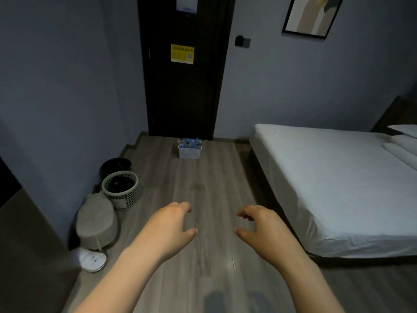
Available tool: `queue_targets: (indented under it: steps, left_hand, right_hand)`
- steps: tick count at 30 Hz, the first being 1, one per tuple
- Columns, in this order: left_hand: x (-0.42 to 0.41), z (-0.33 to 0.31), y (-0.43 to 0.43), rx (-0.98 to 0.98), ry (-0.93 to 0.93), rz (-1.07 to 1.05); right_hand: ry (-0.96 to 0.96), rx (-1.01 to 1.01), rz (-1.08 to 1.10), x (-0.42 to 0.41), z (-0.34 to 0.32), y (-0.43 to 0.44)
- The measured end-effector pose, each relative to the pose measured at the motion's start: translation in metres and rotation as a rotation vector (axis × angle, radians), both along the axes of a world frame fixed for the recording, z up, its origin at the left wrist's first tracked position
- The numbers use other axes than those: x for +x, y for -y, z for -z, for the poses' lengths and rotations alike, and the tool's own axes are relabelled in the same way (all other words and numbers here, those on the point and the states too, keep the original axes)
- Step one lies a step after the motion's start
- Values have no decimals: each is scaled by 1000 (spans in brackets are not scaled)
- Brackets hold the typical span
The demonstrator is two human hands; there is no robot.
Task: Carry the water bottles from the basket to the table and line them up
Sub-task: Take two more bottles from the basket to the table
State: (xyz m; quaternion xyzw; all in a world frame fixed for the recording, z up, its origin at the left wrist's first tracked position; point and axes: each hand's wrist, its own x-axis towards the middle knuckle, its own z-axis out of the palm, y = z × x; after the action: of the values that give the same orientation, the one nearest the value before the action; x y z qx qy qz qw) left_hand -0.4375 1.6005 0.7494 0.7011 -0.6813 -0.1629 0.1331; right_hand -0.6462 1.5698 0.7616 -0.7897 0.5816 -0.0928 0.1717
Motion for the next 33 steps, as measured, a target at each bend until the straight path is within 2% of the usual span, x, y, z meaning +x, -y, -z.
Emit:
queue_targets:
  steps: [7, 18, 33]
  left_hand:
    - [10, 8, 135, -1, 2, -7]
    - [17, 0, 329, 13, -17, -48]
    - [126, 26, 608, 46, -38, -70]
  right_hand:
    - [32, -4, -12, 9, 17, 143]
    - [71, -27, -62, 24, 9, 355]
    - [-9, 49, -58, 129, 30, 629]
